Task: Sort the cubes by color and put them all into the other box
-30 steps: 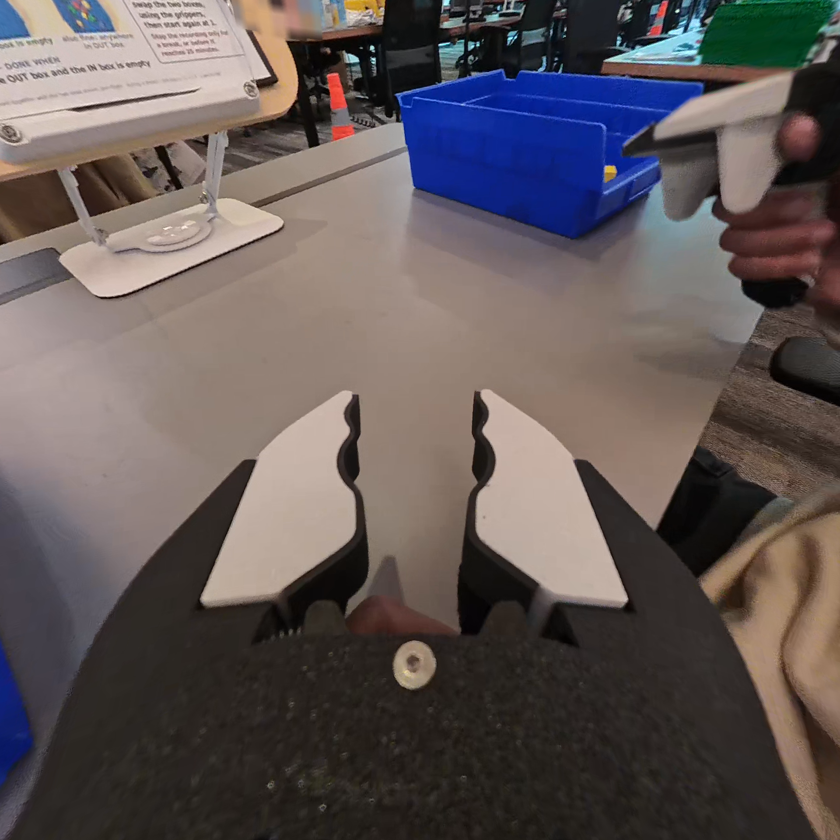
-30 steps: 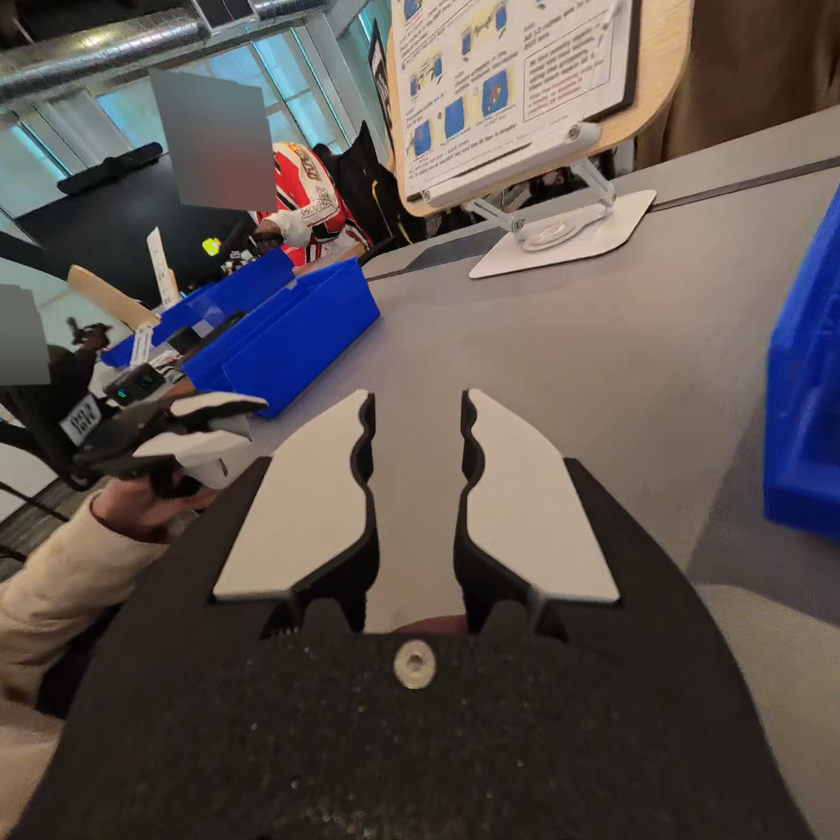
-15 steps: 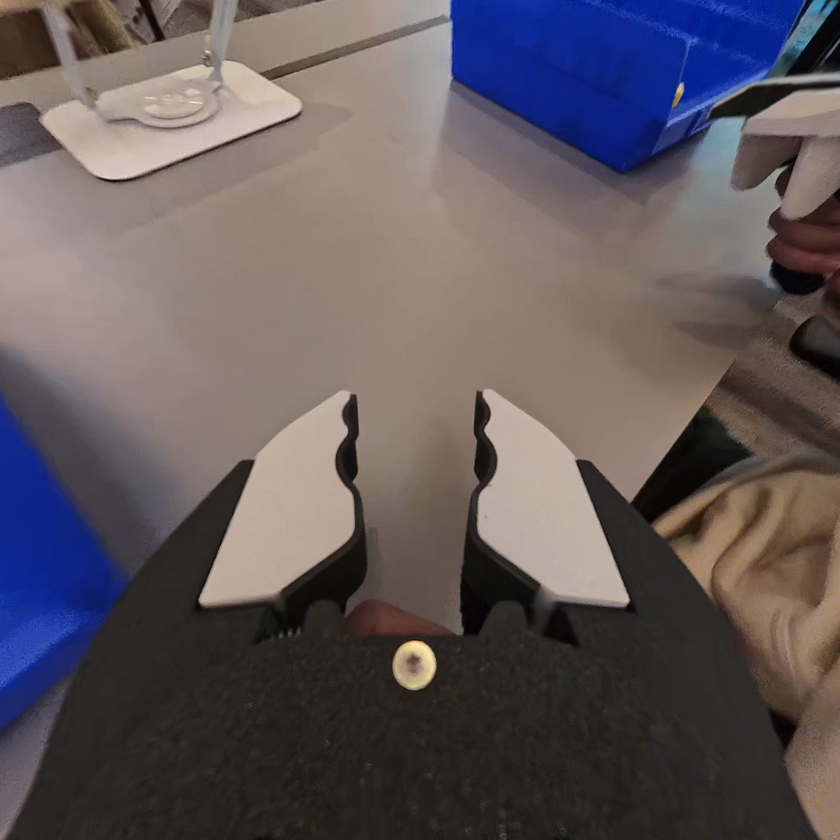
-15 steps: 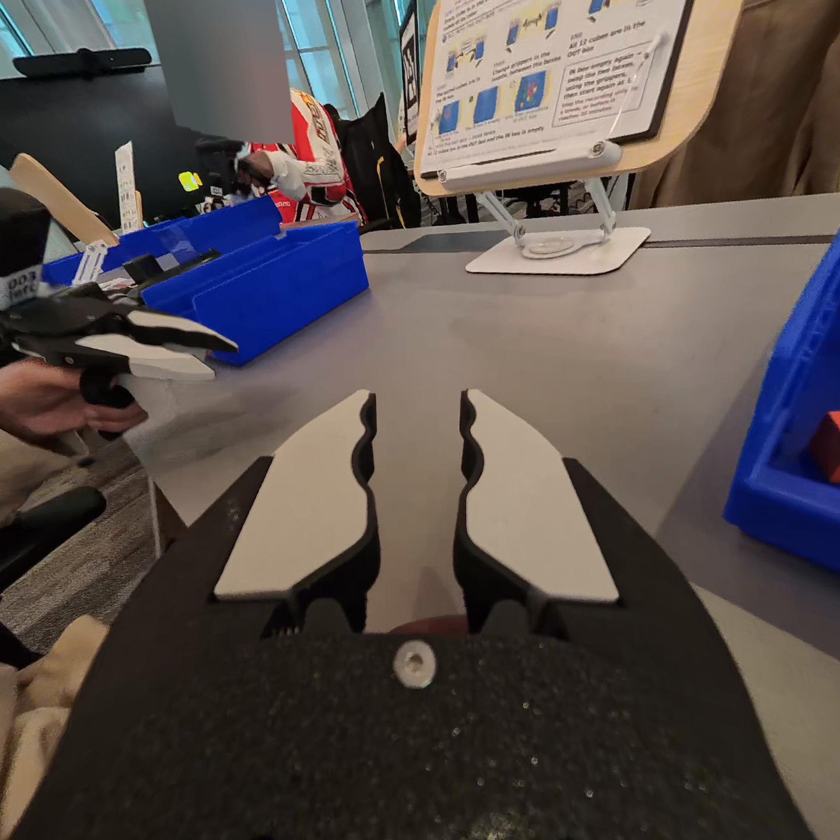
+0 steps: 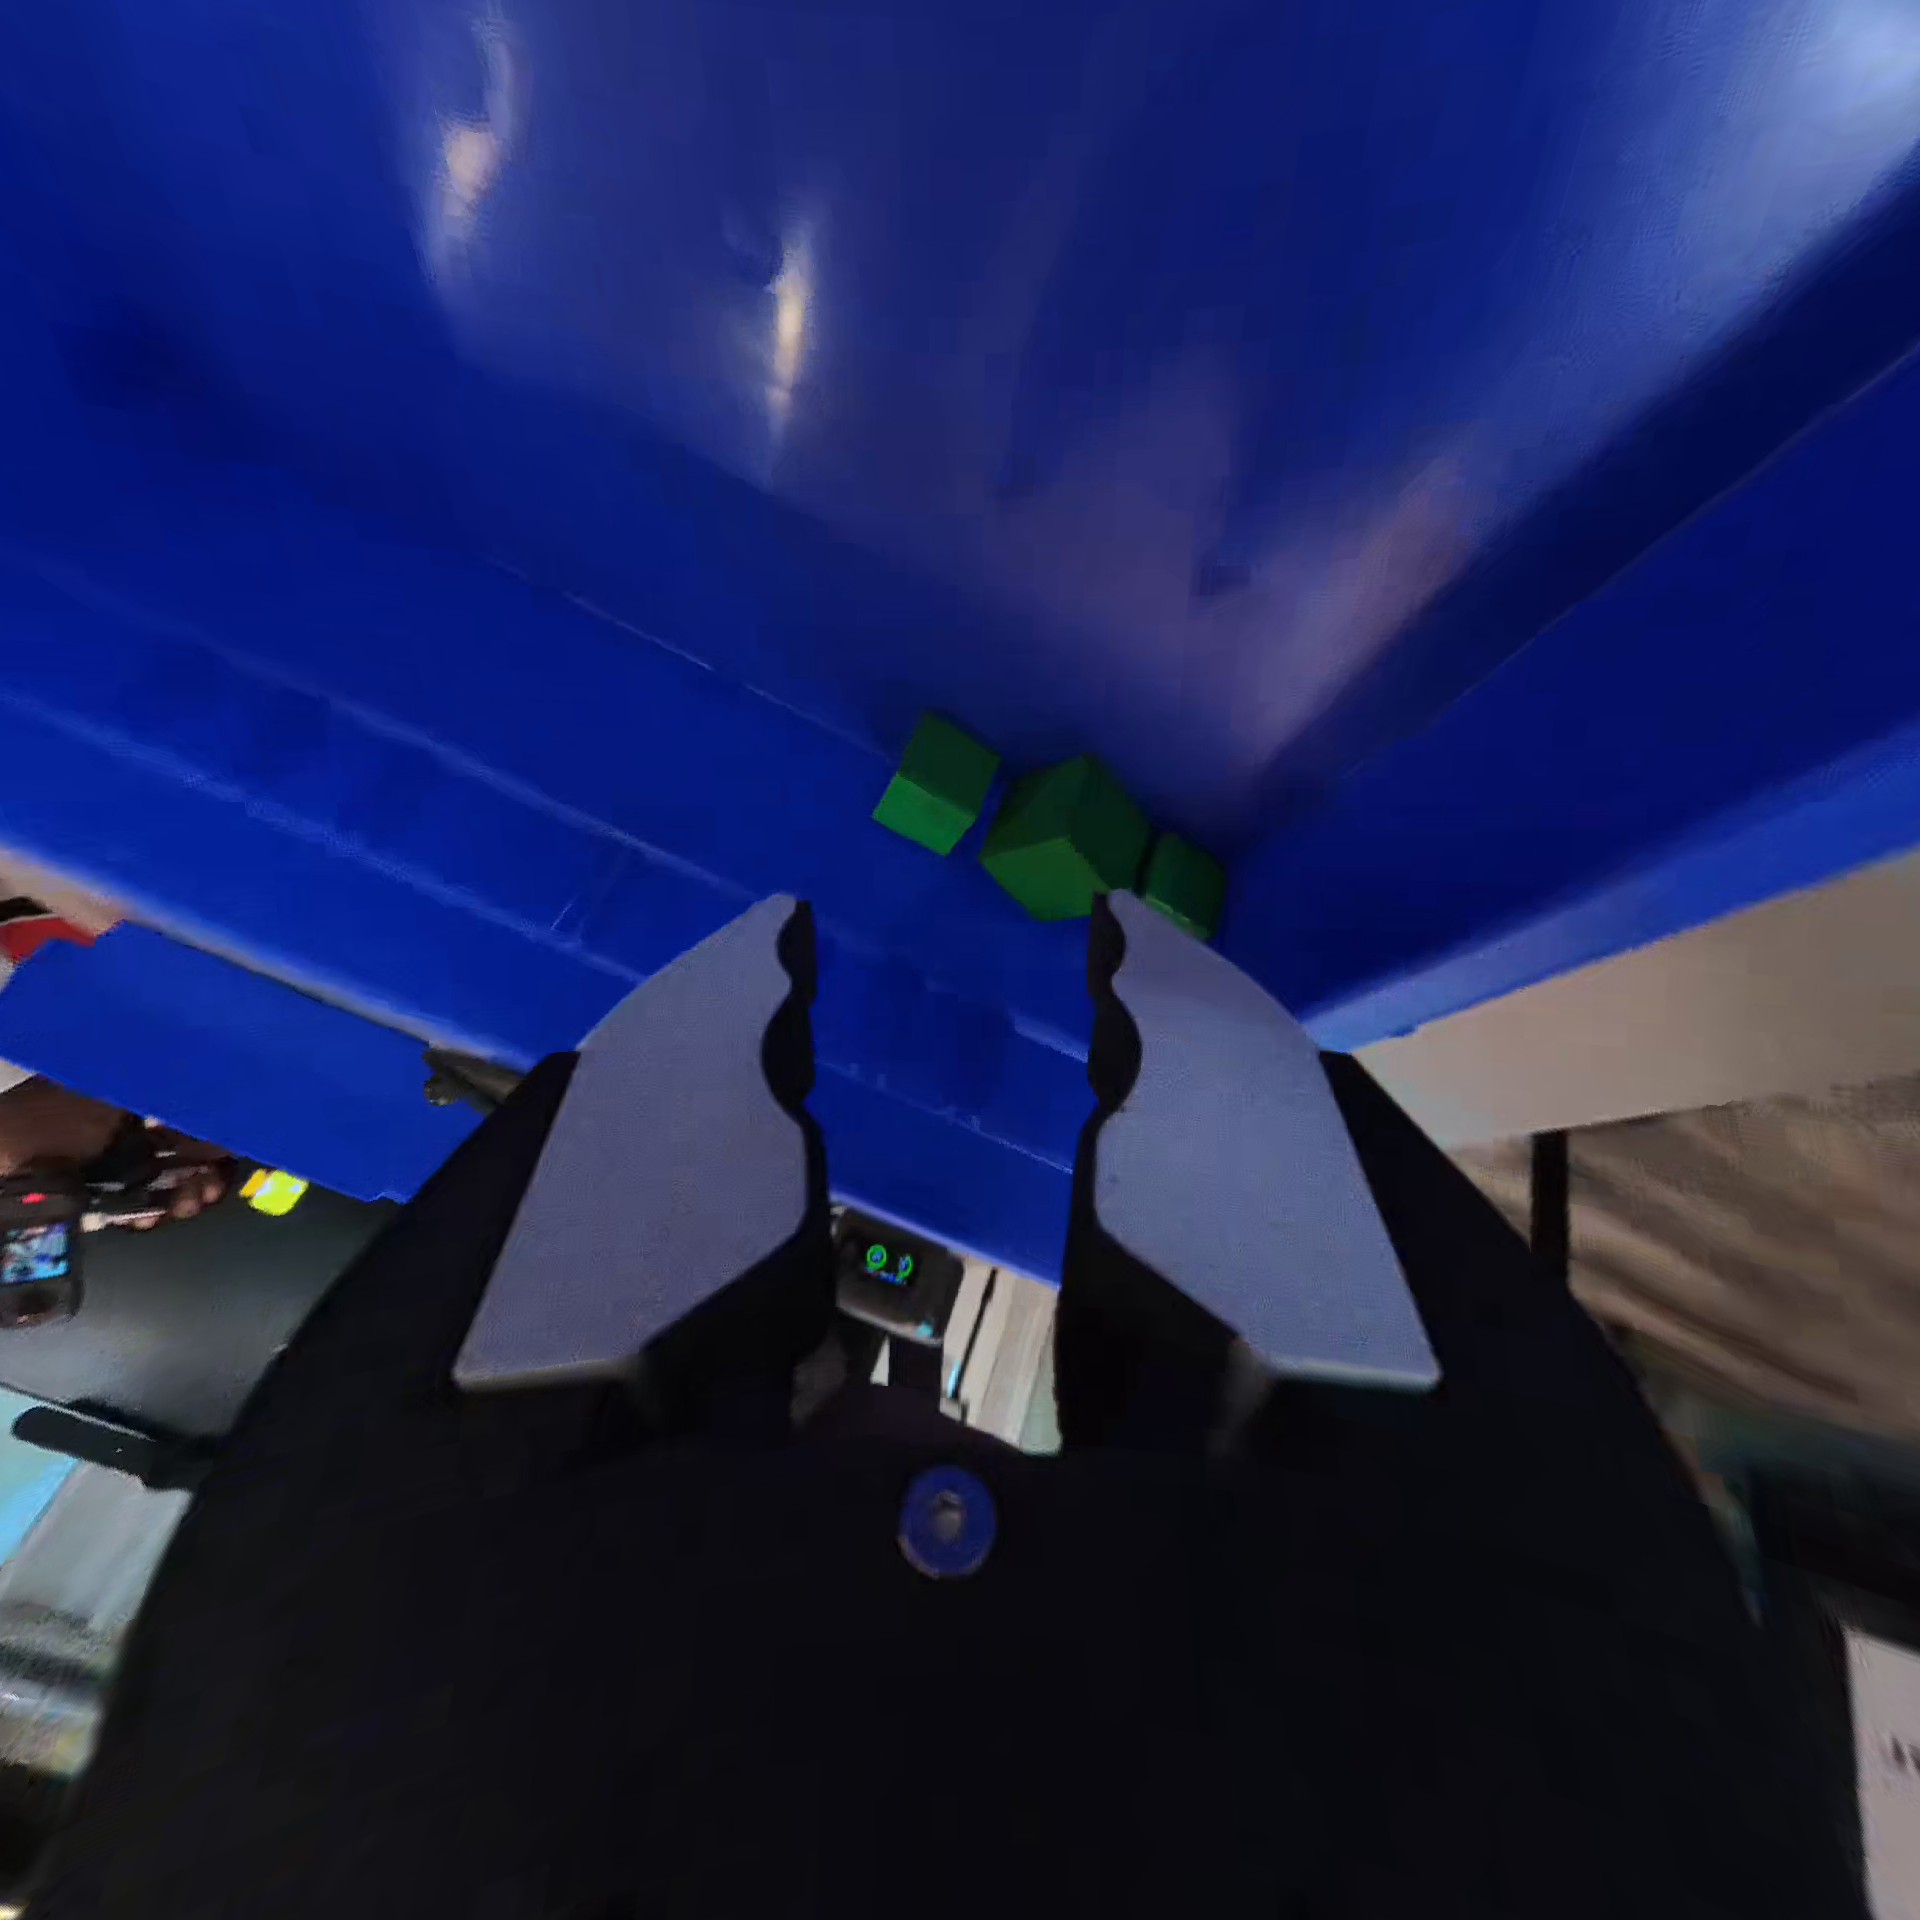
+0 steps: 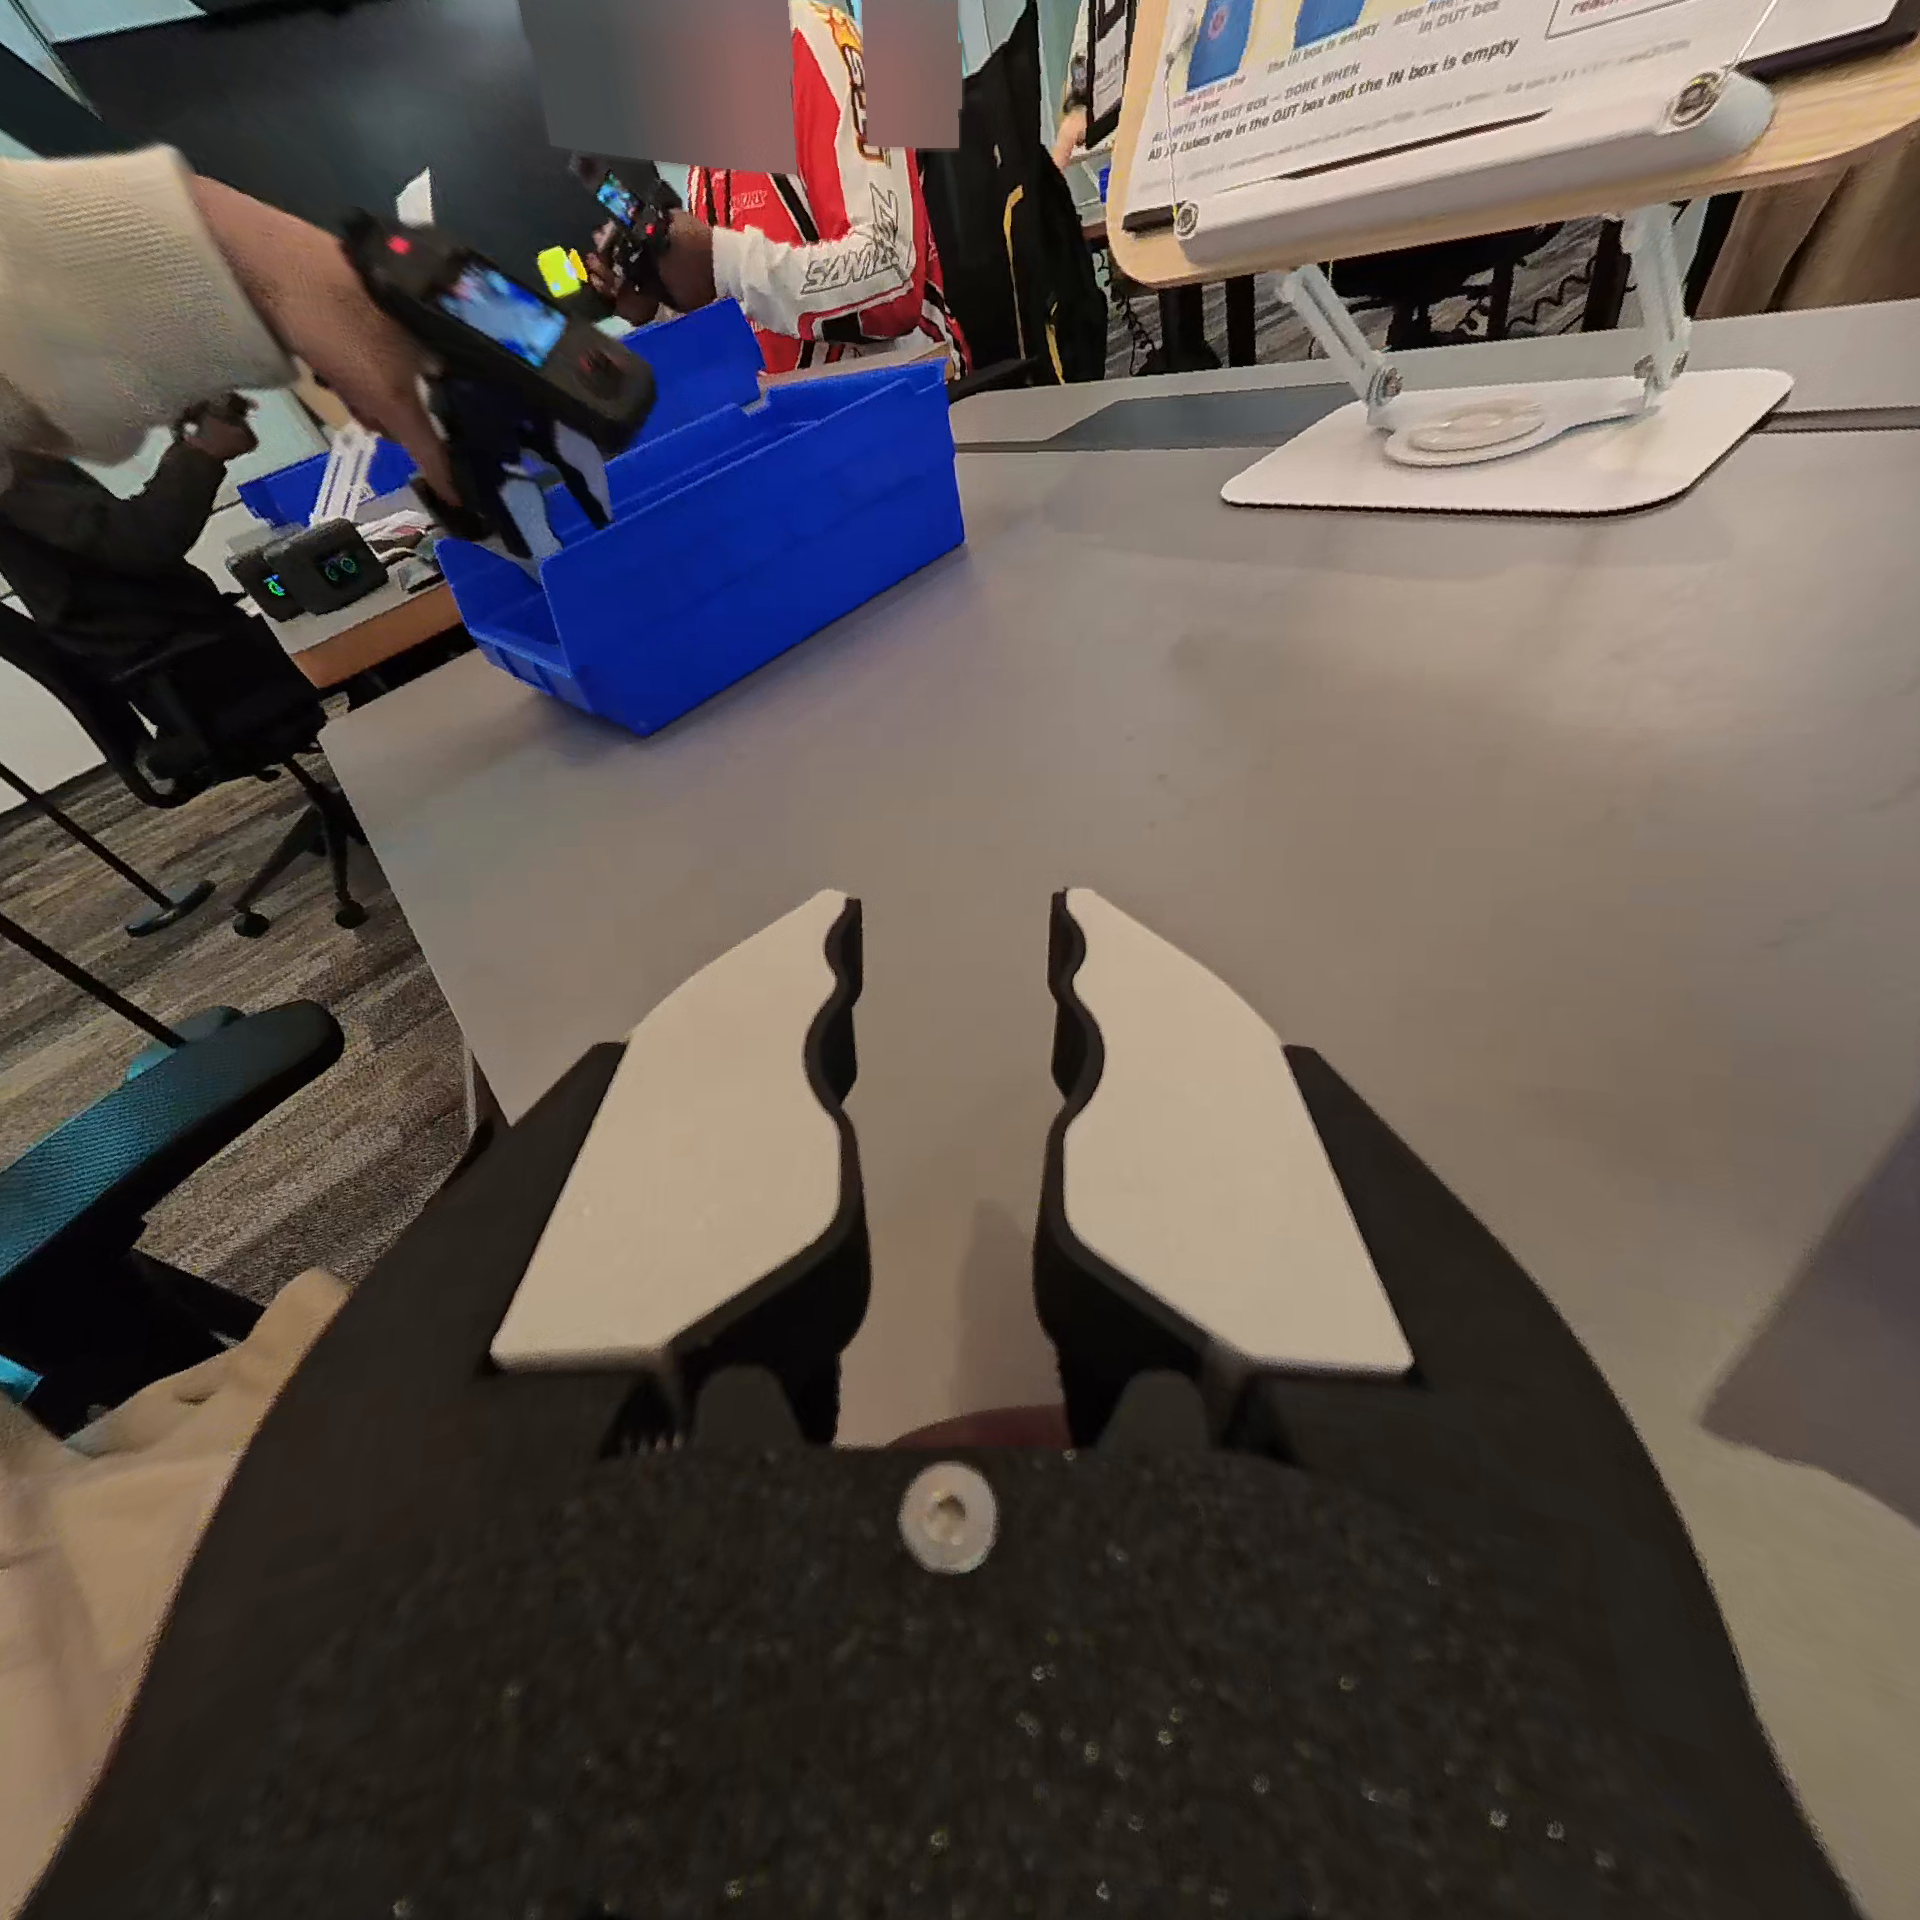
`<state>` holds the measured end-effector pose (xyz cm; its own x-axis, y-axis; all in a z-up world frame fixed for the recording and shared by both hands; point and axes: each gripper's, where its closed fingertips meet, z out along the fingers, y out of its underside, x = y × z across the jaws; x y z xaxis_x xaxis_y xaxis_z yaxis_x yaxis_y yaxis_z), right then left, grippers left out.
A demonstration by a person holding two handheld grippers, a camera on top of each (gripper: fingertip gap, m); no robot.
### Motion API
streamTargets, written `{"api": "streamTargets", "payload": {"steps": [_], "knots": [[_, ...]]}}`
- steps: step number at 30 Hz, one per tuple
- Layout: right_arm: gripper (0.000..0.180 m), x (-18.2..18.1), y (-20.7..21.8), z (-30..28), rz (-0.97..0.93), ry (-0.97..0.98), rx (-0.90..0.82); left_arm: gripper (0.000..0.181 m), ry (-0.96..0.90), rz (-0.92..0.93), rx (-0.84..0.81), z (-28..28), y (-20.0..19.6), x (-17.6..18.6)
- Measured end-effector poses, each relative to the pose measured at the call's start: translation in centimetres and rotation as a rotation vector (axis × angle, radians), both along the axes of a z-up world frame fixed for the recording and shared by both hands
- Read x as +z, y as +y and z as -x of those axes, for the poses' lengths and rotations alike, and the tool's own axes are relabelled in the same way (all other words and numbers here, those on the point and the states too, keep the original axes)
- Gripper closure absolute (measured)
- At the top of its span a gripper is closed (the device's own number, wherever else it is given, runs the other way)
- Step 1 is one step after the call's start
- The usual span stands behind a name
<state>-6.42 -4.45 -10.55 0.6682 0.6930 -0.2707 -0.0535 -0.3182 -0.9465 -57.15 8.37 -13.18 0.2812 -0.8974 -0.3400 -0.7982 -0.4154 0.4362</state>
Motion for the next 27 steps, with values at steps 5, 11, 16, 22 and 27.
{"api": "streamTargets", "payload": {"steps": [5,11,16,22,27], "knots": [[0.146,-0.1,-0.2,-0.5,0.015,0.014,-0.006,0.128,0.102,0.220,0.071,2.0,-1.2,-2.9],[0.146,-0.2,-0.6,-0.8,0.024,0.011,-0.011,0.125,0.130,0.241,0.078,3.5,-1.7,-3.9],[0.146,-0.4,-0.8,-0.4,0.026,-0.016,-0.005,0.144,0.139,0.205,0.060,3.5,-1.1,-3.8],[0.147,-0.5,-0.8,0.1,0.028,-0.032,0.013,0.144,0.093,0.114,0.008,3.0,-1.0,-3.6],[0.147,-0.3,-0.8,0.0,0.042,-0.005,0.024,0.144,-0.152,-0.102,0.022,0.7,0.4,-0.1]]}}
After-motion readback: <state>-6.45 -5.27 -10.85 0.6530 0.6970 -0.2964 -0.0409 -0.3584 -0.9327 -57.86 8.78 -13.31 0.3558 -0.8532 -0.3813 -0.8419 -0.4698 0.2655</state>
